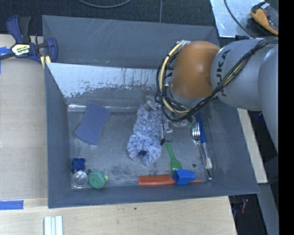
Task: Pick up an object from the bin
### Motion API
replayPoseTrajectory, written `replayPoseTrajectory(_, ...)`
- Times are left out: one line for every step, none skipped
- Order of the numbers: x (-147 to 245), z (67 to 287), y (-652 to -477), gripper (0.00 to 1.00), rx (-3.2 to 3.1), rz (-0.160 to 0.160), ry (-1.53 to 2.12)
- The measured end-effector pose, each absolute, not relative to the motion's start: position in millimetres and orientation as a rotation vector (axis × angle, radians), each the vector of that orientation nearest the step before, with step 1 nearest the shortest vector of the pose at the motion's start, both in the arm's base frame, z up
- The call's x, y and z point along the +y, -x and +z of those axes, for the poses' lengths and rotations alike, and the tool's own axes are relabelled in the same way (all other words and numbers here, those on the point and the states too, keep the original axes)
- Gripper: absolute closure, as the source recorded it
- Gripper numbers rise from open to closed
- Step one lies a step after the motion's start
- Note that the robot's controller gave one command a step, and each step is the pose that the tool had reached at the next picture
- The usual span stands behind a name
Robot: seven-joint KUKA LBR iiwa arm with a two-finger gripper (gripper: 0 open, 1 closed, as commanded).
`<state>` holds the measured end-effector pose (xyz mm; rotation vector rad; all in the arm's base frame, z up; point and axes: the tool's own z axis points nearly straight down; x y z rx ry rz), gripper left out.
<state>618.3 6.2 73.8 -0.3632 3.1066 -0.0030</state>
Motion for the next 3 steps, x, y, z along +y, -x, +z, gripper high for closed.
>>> replayPoseTrajectory(7.6, 74.3, -618.8, 0.00, 3.098, -0.006, 0.422)
replayPoseTrajectory(7.0, 78.6, -622.0, 1.00, 3.094, -0.001, 0.373)
replayPoseTrajectory(7.0, 78.6, -622.0, 1.00, 3.094, -0.001, 0.373)
